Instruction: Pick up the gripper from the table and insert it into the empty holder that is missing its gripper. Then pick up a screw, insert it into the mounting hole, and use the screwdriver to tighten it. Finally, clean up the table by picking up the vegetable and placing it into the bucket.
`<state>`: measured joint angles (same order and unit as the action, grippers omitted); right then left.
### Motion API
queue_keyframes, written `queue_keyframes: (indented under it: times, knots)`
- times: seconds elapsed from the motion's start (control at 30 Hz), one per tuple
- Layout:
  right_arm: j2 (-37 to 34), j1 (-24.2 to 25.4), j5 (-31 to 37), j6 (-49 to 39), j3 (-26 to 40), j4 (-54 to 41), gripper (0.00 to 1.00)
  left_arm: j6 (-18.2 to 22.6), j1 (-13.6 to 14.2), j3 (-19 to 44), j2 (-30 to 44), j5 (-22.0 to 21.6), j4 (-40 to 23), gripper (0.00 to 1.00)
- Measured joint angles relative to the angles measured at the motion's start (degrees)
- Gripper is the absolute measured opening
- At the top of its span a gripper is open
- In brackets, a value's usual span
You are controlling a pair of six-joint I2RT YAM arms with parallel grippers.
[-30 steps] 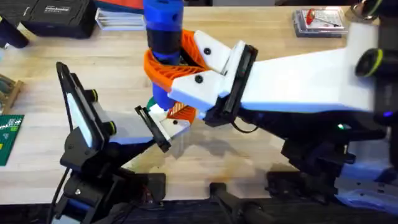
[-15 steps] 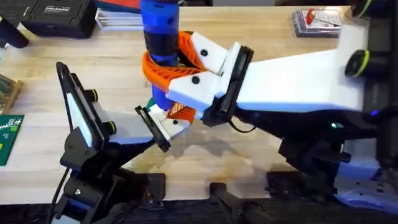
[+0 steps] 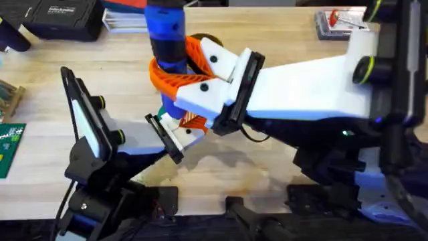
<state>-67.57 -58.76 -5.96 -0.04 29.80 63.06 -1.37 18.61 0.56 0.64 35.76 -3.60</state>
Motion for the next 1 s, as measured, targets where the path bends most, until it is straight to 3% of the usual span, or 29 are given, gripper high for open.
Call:
queue_keyframes:
  times: [0.53, 0.7, 1.0]
  knots:
    - [0.47, -0.07, -1.86, -1.59, 0.6, -1.68, 0.024, 0.0, 0.15, 0.0, 0.02, -0.03, 0.07, 0.008]
    - [1.77, -0.07, -2.75, -2.96, 7.92, -14.2, 0.024, 0.0, 0.16, 0.0, -0.02, -0.05, 0.11, 0.008]
    - [1.92, 1.54, -2.89, -8.21, 20.61, -25.14, 0.024, 0.0, 0.17, 0.0, -0.02, -0.06, 0.11, 0.008]
